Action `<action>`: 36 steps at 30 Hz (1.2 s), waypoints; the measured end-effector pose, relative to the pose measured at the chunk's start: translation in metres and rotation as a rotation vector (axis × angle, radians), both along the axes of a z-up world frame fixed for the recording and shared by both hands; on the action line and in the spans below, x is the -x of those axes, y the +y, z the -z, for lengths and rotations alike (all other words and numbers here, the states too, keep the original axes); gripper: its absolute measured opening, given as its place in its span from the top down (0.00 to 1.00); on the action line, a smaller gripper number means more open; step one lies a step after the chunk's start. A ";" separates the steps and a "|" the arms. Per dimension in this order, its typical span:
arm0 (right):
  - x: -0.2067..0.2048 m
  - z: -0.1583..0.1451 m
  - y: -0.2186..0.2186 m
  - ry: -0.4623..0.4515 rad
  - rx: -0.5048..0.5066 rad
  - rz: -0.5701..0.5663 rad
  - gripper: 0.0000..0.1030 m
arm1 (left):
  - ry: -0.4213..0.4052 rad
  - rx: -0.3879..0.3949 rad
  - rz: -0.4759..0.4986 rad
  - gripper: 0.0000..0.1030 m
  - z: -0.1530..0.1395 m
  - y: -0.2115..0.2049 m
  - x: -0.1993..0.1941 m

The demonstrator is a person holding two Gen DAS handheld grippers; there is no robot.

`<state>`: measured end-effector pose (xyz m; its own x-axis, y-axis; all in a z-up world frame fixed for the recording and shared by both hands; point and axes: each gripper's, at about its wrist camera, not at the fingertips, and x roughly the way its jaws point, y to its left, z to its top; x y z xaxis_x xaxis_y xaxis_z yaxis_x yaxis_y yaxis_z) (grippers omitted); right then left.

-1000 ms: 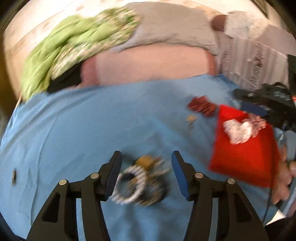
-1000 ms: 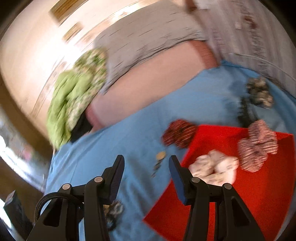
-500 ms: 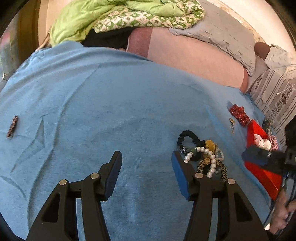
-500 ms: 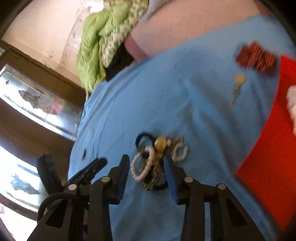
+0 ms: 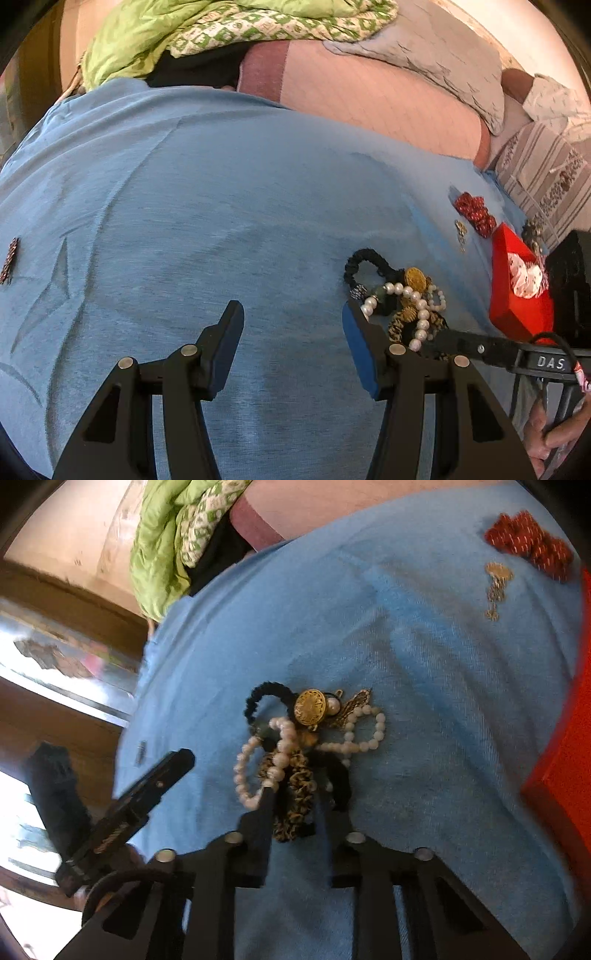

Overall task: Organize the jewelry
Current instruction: 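Grasp the leopard-print hair tie from the pile with the right gripper, then grasp the pearl bracelet with the left gripper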

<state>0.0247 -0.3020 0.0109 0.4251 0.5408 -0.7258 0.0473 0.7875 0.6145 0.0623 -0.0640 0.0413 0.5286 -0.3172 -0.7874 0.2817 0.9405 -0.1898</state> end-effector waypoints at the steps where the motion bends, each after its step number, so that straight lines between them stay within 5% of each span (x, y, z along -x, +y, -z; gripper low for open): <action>1: 0.002 -0.004 -0.001 -0.019 0.021 0.003 0.87 | 0.004 -0.005 0.009 0.47 0.002 -0.002 0.000; 10: 0.028 -0.066 -0.030 -0.277 0.127 0.103 0.90 | 0.035 -0.044 0.099 0.47 0.015 -0.036 -0.002; 15: 0.018 -0.036 -0.030 -0.135 0.006 0.064 0.82 | 0.034 -0.120 0.089 0.51 0.028 -0.048 -0.010; 17: 0.015 -0.027 -0.028 -0.097 -0.009 0.058 0.78 | -0.001 -0.179 0.094 0.62 0.029 -0.056 -0.010; 19: 0.013 -0.022 -0.028 -0.079 -0.019 0.060 0.73 | -0.028 -0.209 0.097 0.87 0.029 -0.060 -0.010; 20: 0.014 -0.019 -0.026 -0.073 -0.020 0.057 0.72 | -0.039 -0.222 0.097 0.91 0.028 -0.061 -0.009; 34: -0.002 -0.002 0.017 -0.036 0.110 -0.022 0.72 | -0.044 -0.174 0.050 0.91 0.013 -0.029 -0.009; 36: -0.002 -0.006 0.025 -0.062 0.176 -0.035 0.85 | -0.044 -0.170 0.052 0.91 0.012 -0.027 -0.009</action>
<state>0.0266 -0.2770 0.0174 0.4553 0.4231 -0.7834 -0.0158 0.8836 0.4680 0.0714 -0.0907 0.0292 0.5502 -0.2098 -0.8083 0.3355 0.9419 -0.0161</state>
